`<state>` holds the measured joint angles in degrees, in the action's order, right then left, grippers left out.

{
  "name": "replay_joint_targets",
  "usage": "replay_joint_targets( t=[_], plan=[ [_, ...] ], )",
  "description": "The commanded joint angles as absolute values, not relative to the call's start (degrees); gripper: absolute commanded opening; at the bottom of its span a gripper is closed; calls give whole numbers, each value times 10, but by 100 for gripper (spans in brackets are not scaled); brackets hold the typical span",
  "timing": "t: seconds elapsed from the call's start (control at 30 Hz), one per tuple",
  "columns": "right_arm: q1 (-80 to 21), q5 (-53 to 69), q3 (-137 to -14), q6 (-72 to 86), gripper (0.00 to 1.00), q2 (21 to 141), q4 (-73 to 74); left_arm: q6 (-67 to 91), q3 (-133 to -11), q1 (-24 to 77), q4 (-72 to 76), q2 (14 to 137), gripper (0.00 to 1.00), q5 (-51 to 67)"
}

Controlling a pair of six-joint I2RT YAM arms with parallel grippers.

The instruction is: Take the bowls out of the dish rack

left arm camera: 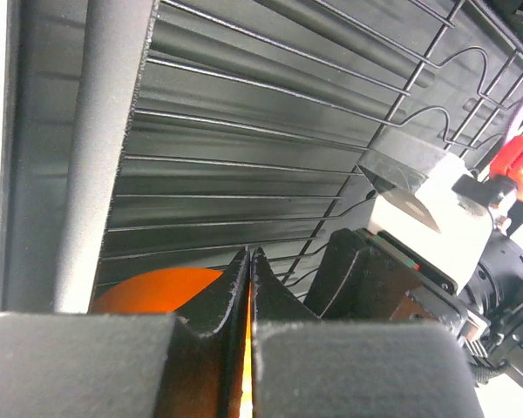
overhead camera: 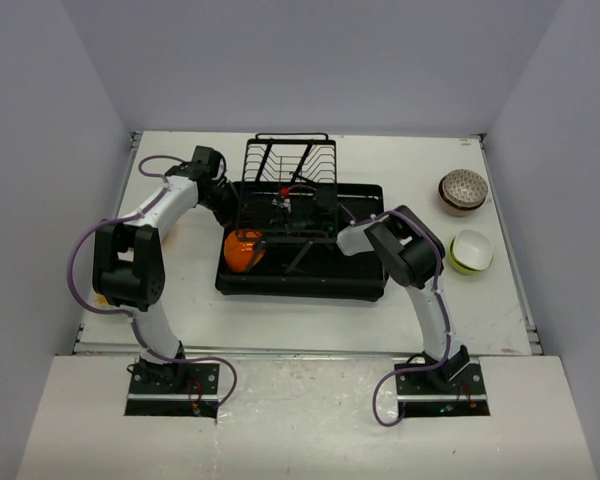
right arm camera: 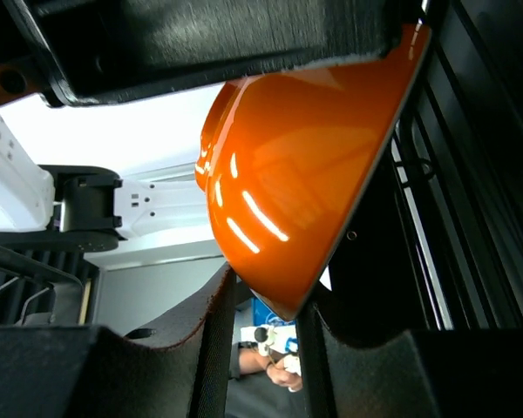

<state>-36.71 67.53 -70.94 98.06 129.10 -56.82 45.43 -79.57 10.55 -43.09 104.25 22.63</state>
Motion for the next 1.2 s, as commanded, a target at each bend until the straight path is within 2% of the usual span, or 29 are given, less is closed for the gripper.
replay_joint_targets(
  t=[0.0,0.03,0.13,0.33,0.5,0.7,0.93,1.17],
  plan=[
    [-372,680,-737,1022,32,1304,-635,452,-809,100,-429,1035,0,246],
    [-371,679,-737,1027,31,1306,-642,453,-807,100,-426,1035,0,248],
    [-371,670,-738,1028,20,1312,-643,457,-803,100,-419,1034,0,253],
    [-371,648,-733,1030,13,1315,-650,462,-799,99,-406,1027,0,258],
    [-371,641,-734,1041,0,1323,-660,472,-783,99,-371,1014,0,267],
    [-371,636,-723,1066,0,1332,-711,484,-765,92,-288,991,0,300],
    [-367,631,-707,1148,0,1347,-865,493,-761,66,-227,962,0,328],
    [-358,643,-702,1172,0,1337,-911,494,-752,49,-219,951,0,338]
  ],
)
